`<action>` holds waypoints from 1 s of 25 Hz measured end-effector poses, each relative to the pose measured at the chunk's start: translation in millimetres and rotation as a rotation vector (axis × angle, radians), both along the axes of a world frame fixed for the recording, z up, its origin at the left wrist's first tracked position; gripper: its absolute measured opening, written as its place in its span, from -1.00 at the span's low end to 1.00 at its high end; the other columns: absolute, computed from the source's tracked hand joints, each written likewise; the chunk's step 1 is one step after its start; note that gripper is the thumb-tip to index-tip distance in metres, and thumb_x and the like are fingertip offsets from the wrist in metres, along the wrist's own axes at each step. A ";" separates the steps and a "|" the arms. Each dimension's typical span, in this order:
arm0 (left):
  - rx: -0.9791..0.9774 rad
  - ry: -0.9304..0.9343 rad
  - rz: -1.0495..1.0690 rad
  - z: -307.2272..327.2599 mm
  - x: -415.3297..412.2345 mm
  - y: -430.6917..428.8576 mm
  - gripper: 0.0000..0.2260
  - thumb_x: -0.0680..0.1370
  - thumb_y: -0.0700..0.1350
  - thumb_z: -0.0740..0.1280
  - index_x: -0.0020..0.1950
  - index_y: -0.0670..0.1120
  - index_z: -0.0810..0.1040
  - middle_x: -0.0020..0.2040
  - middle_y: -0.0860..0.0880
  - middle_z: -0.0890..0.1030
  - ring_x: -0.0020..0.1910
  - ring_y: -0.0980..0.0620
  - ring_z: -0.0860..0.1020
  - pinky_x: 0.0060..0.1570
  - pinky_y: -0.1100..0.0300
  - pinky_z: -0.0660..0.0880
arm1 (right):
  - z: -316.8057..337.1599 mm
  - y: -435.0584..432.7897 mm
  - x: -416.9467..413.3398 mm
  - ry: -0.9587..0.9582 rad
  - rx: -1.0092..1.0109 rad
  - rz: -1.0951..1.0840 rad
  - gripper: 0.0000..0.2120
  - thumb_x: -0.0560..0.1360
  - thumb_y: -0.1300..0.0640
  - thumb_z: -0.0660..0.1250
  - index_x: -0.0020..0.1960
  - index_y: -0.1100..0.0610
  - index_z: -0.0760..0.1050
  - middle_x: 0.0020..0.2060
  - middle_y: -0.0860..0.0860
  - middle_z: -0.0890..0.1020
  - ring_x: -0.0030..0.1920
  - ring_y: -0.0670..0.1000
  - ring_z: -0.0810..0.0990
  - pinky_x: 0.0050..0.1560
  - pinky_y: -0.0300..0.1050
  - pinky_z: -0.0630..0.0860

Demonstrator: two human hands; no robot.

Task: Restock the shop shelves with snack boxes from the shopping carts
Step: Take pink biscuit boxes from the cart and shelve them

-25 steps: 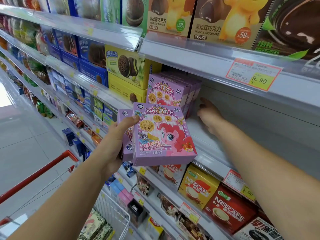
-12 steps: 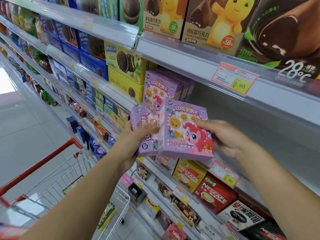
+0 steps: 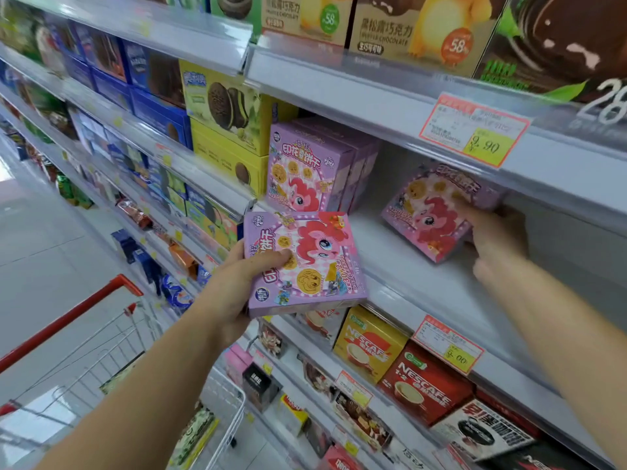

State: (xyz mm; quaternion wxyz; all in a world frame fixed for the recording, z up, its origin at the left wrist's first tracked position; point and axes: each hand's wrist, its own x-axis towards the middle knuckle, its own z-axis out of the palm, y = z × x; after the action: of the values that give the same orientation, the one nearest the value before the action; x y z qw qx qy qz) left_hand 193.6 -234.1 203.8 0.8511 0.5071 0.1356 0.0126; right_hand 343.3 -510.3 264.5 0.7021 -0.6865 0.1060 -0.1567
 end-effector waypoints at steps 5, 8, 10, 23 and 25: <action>0.021 -0.070 -0.043 -10.1 4.6 7.4 -0.47 0.37 -0.15 0.43 0.34 0.02 0.49 0.09 -0.12 0.70 -0.09 -0.16 0.71 -0.23 -0.01 0.67 | -6.0 -2.1 8.9 0.031 -0.347 0.268 -0.58 0.42 0.19 0.49 0.21 0.10 0.43 -0.02 -0.04 0.64 -0.11 -0.02 0.66 -0.32 -0.07 0.60; 0.068 -0.130 -0.095 -8.6 8.7 12.1 -0.45 0.35 -0.15 0.42 0.35 -0.06 0.49 0.06 -0.15 0.70 -0.12 -0.17 0.71 -0.27 -0.01 0.66 | -11.1 -1.8 28.2 -0.003 -0.426 0.201 -0.61 0.43 0.22 0.47 0.23 0.18 0.47 0.03 0.05 0.65 -0.07 0.02 0.66 -0.36 -0.09 0.60; 0.079 -0.162 -0.127 -4.8 12.2 15.9 -0.48 0.36 -0.18 0.42 0.33 -0.07 0.49 -0.01 -0.14 0.72 -0.16 -0.16 0.71 -0.30 0.04 0.64 | -8.3 5.4 47.0 -0.047 -0.357 0.126 -0.60 0.44 0.23 0.46 0.24 0.22 0.47 0.09 0.12 0.64 -0.04 0.07 0.67 -0.36 -0.07 0.62; 0.132 -0.243 -0.188 -3.9 12.4 36.2 -0.52 0.36 -0.22 0.40 0.28 -0.03 0.53 0.03 -0.17 0.71 -0.15 -0.18 0.70 -0.23 0.01 0.66 | -13.5 104.7 79.5 -0.030 -0.007 0.494 -0.75 0.57 0.27 0.11 -0.14 0.11 0.53 -0.29 0.07 0.57 -0.33 0.04 0.51 -0.29 -0.13 0.43; 0.145 -0.238 -0.205 -1.3 12.5 35.2 -0.51 0.37 -0.24 0.46 0.29 -0.02 0.52 0.04 -0.17 0.71 -0.13 -0.19 0.70 -0.22 0.01 0.66 | -10.6 107.9 75.5 0.004 -0.020 0.418 -0.75 0.58 0.22 0.09 -0.17 0.09 0.48 -0.28 0.06 0.52 -0.33 0.03 0.46 -0.27 -0.12 0.39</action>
State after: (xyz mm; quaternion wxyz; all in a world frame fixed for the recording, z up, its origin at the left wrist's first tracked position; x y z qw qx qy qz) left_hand 206.1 -198.9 202.6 0.8191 0.5734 -0.0200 -0.0046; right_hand 418.8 -402.4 253.9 0.7123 -0.7008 -0.0389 -0.0073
